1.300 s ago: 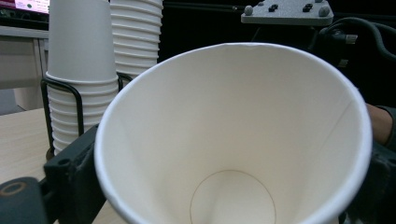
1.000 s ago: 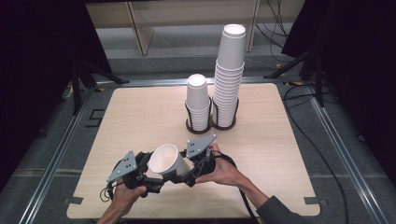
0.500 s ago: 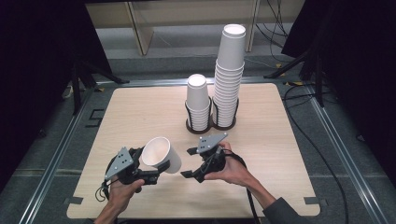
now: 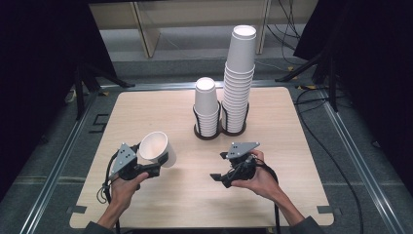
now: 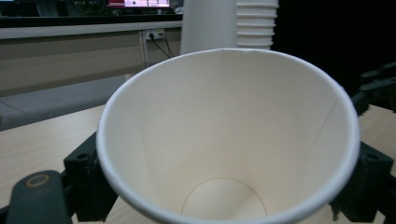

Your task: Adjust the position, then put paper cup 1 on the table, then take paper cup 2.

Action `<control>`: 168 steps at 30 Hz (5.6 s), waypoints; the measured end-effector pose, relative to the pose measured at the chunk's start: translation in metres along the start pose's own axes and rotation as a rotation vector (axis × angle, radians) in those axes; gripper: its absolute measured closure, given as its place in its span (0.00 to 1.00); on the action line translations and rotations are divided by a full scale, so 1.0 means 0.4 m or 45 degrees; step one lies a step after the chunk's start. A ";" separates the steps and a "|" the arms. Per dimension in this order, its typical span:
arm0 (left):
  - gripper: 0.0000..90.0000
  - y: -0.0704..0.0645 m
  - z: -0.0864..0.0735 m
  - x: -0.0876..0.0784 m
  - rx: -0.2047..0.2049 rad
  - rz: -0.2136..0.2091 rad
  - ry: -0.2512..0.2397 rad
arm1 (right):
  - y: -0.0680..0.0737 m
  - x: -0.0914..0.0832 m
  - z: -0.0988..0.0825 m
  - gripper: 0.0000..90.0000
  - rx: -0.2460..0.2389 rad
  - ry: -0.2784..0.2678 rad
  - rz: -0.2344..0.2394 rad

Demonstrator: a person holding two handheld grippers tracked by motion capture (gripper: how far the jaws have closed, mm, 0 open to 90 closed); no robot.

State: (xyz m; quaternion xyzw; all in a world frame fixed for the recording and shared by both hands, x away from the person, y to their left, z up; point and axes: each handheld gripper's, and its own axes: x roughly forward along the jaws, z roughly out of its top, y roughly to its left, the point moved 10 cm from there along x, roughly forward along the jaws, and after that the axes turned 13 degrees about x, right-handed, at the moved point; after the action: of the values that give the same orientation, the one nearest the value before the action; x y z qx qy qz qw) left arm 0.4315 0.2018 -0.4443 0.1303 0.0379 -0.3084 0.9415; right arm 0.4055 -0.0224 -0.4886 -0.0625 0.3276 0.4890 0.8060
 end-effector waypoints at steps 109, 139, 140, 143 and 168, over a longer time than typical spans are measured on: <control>0.16 0.304 -0.244 0.156 -0.031 0.270 0.331 | -0.025 -0.021 -0.105 0.21 0.037 0.096 -0.058; 0.16 0.057 -0.090 -0.046 -0.084 0.123 0.232 | -0.099 -0.097 -0.030 0.21 0.175 -0.120 -0.192; 0.16 0.057 -0.090 -0.046 -0.084 0.123 0.232 | -0.099 -0.097 -0.030 0.21 0.175 -0.120 -0.192; 0.16 0.030 -0.091 -0.056 -0.095 0.098 0.222 | -0.115 -0.106 -0.020 0.21 0.178 -0.141 -0.218; 0.16 -0.072 -0.136 -0.091 -0.065 0.008 0.268 | -0.235 -0.280 0.238 0.18 0.256 -0.473 -0.332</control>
State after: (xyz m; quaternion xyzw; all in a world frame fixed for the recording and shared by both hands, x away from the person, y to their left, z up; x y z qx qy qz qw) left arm 0.3857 0.2149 -0.4975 0.1379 0.1441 -0.2889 0.9363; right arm 0.4936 -0.1141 -0.3691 0.0672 0.2100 0.3488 0.9109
